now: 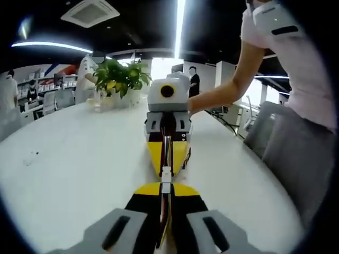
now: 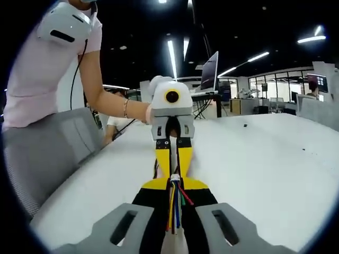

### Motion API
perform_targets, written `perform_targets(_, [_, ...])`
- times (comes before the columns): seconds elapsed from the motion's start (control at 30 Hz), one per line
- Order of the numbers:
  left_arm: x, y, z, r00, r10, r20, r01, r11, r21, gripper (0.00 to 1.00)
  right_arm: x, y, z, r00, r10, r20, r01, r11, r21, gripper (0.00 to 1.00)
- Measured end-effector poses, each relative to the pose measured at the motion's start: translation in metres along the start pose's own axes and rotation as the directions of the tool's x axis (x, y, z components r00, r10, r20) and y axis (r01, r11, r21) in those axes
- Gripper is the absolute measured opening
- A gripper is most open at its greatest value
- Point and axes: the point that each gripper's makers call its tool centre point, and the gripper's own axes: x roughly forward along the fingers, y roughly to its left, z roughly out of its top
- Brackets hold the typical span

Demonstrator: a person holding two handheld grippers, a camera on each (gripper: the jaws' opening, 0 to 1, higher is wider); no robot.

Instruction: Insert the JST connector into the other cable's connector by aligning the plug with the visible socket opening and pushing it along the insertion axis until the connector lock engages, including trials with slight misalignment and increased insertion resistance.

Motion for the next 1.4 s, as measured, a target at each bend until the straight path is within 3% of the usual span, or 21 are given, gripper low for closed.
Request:
perform_targets(0.4, [0.006,0.007,-0.010,0.999,0.023,-0.032,-0.023,1.000,0.006,0.00,-0.001,-0.006,-0.013,0.999,-0.023,-0.022,0.023,0.999,0.027,0.05])
perform_targets(0.5, [0.006,0.008,-0.010,1.000,0.022,-0.018,-0.023,0.999,-0.030,0.00,-0.002,-0.006,-0.014,0.999,-0.027,-0.025,0.028,0.999,0.024,0.05])
perform_targets(0.8, [0.004,0.009,-0.010,0.999,0.028,-0.018,-0.028,0.999,-0.027,0.00,-0.006,-0.009,-0.025,0.996,-0.053,-0.070,0.056,0.997,0.048,0.05])
perform_targets(1.23, [0.007,0.006,-0.011,0.999,0.022,-0.028,-0.022,1.000,-0.021,0.01,-0.013,-0.004,-0.021,0.997,-0.058,-0.053,0.062,0.995,0.076,0.12])
perform_targets(1.33, [0.009,0.005,-0.012,0.999,0.024,-0.036,-0.025,0.999,-0.037,0.08,-0.016,-0.003,-0.022,0.997,-0.058,-0.056,0.062,0.995,0.077,0.12])
perform_targets(1.4, [0.009,0.004,-0.013,0.999,0.022,-0.042,-0.023,0.999,-0.032,0.08,-0.016,-0.002,-0.022,0.997,-0.060,-0.056,0.064,0.995,0.078,0.12])
